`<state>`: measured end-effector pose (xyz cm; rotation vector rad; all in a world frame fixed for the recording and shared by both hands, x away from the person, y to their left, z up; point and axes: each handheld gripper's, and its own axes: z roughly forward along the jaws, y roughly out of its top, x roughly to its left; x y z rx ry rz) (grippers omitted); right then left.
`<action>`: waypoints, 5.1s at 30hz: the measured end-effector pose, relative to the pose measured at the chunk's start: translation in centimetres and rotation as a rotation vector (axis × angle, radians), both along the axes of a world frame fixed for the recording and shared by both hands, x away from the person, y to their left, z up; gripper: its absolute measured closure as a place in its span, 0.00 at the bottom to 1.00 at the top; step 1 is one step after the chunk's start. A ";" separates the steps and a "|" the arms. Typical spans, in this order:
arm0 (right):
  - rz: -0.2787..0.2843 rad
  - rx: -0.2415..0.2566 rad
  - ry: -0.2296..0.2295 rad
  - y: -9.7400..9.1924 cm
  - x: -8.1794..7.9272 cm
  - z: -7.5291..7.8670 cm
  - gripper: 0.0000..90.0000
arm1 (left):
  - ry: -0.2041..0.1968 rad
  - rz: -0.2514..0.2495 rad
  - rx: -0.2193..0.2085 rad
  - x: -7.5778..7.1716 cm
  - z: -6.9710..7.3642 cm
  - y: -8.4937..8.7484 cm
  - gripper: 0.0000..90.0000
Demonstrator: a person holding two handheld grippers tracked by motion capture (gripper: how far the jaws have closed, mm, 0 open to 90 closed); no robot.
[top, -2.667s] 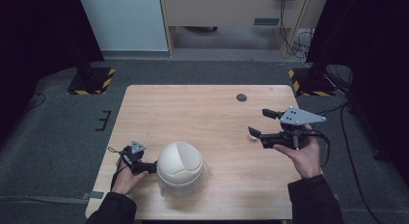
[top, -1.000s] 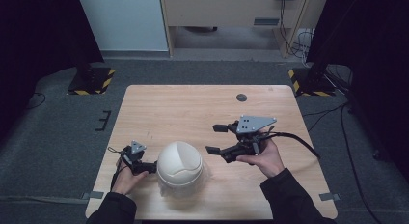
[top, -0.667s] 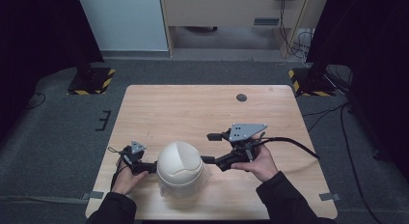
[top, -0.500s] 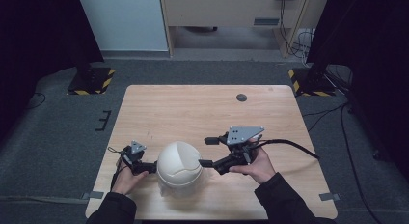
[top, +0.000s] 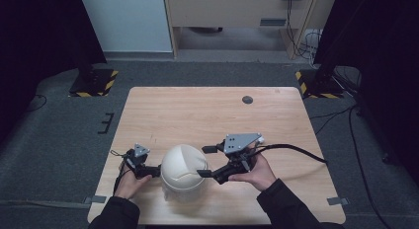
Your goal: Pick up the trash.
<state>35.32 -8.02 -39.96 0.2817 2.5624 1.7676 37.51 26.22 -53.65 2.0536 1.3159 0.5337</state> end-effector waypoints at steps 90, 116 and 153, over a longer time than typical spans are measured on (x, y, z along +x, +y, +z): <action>-0.656 -0.062 -0.060 -14.3 6.4 -1.6 0.30 | 0.000 0.000 -0.001 0.0 0.0 0.0 0.00; -0.781 -0.266 0.010 -15.7 10.4 -7.3 0.33 | 0.000 -0.023 -0.002 0.0 0.0 0.2 0.00; -0.757 -0.427 0.138 -14.9 12.3 -12.9 0.60 | -0.001 -0.020 -0.001 0.0 0.0 0.2 0.00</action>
